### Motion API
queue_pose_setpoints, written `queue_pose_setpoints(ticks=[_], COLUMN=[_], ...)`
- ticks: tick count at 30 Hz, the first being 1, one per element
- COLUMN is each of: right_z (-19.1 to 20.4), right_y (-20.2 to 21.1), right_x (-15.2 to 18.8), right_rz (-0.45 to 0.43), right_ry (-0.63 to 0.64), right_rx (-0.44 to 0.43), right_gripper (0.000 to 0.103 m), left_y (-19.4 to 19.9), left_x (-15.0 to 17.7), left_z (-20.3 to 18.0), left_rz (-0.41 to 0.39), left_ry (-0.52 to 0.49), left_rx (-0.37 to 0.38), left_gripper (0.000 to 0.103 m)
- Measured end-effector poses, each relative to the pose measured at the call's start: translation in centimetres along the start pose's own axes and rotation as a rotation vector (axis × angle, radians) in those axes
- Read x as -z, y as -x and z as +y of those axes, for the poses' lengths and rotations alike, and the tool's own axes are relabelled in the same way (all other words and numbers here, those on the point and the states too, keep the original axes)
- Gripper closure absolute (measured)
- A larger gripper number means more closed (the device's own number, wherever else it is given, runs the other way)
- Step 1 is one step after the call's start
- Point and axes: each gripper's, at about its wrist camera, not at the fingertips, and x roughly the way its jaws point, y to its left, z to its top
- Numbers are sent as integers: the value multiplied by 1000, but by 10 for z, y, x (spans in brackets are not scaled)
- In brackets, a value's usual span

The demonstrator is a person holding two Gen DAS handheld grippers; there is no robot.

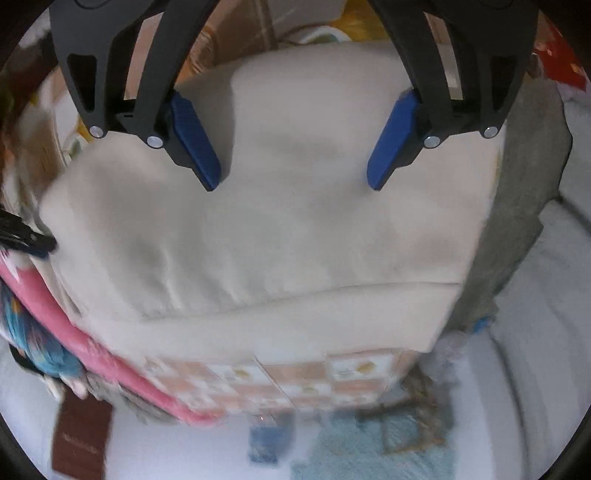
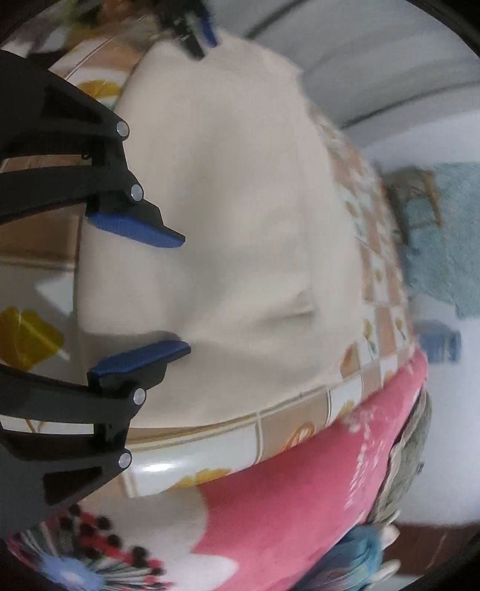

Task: Fold large clothes

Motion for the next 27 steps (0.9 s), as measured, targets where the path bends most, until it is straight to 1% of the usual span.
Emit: queue_pose_setpoints(ticks=[1, 2, 3, 4, 5, 6, 7, 8, 9, 10, 11, 12, 13, 15, 17, 18, 19, 21, 23, 27], right_z=[6, 13, 21, 31, 42, 49, 58, 61, 62, 60, 61, 64, 68, 73, 76, 78, 78, 79, 84, 91], right_y=[9, 18, 27, 36, 39, 38, 29, 20, 6, -1, 0, 2, 10, 26, 37, 41, 45, 53, 65, 83], right_x=[-3, -5, -5, -3, 0, 3, 8, 11, 14, 19, 20, 19, 19, 24, 31, 33, 37, 43, 50, 57], right_rz=[1, -18, -47, -69, -82, -88, -77, -52, -7, -7, -13, 5, 0, -33, -47, -52, -53, -57, -72, -115], right_ry=[8, 15, 23, 44, 71, 88, 119, 125, 118, 96, 90, 93, 96, 110, 115, 113, 107, 98, 102, 121], right_rx=[41, 66, 53, 13, -1, 3, 17, 23, 36, 49, 63, 82, 84, 44, 48, 44, 35, 34, 48, 95], right_gripper=[52, 51, 51, 49, 45, 43, 39, 37, 36, 34, 34, 34, 33, 29, 24, 22, 18, 15, 10, 7], left_y=[5, 14, 24, 32, 39, 38, 32, 21, 11, 11, 13, 17, 23, 39, 58, 64, 69, 78, 90, 115], left_x=[-1, -1, 2, 5, 10, 15, 20, 24, 27, 30, 30, 29, 28, 31, 37, 41, 43, 47, 50, 48], left_z=[0, -1, -1, -3, -8, -15, -20, -23, -23, -23, -24, -25, -25, -24, -25, -27, -29, -32, -35, -45], left_rz=[6, -8, -36, -66, -91, -91, -68, -27, -13, -39, -49, -43, -43, -76, -104, -108, -110, -115, -138, -186], left_ry=[8, 24, 33, 34, 22, 6, -11, -18, -11, 1, 7, 16, 33, 66, 81, 83, 86, 101, 114, 86], left_rx=[-8, 0, 20, 42, 58, 52, 33, 2, -17, -29, -45, -55, -59, -42, -37, -47, -58, -80, -80, -81], left_gripper=[24, 24, 24, 23, 18, 18, 18, 18, 17, 14, 14, 14, 14, 14, 13, 12, 11, 11, 9, 8])
